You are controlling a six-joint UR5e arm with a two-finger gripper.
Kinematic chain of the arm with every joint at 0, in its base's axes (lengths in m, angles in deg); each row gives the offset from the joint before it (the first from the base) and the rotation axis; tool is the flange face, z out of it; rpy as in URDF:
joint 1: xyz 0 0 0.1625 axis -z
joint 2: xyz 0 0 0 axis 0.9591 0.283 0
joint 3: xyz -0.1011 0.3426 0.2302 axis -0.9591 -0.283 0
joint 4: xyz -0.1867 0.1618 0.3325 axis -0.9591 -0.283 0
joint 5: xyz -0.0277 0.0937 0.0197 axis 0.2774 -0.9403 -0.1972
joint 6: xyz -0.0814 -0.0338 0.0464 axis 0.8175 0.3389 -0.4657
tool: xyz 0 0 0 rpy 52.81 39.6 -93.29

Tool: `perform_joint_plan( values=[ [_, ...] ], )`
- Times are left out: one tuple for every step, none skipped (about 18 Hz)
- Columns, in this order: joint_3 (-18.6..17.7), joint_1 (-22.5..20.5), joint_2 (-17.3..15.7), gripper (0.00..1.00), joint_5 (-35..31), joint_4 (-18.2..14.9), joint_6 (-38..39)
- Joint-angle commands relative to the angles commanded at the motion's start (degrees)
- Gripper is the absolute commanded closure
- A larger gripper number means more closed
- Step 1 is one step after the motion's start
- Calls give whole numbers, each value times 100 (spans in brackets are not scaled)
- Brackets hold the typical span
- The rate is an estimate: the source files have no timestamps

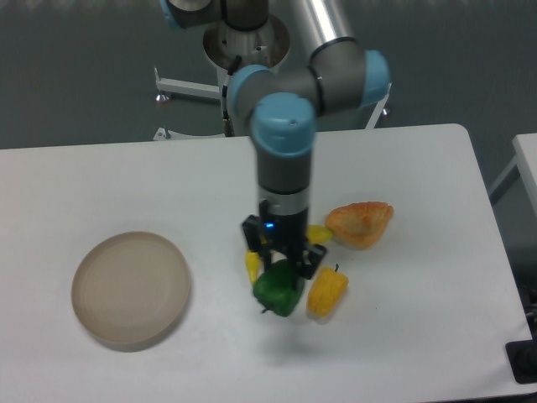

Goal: Pick up the green pepper from the plate
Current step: 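Carry the green pepper off the plate toward the yellow pepper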

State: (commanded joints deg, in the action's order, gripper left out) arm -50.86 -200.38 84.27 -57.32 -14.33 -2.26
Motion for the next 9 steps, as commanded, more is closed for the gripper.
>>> perform_joint_plan(
  values=[
    [0, -35, 9, 64, -123, -9, -123],
    [9, -53, 18, 64, -185, -26, -281],
    [9, -97, 35, 64, -194, -26, -421],
    [18, -123, 35, 64, -194, -26, -519],
    [26, -150, 62, 64, -203, -26, -572],
    [26, -185, 79, 64, -203, -26, -590],
    [26, -202, 88, 64, -203, -26, -590],
    [26, -203, 97, 64, -203, -26, -599],
    [26, -203, 97, 64, -203, -26, -599]
  ],
)
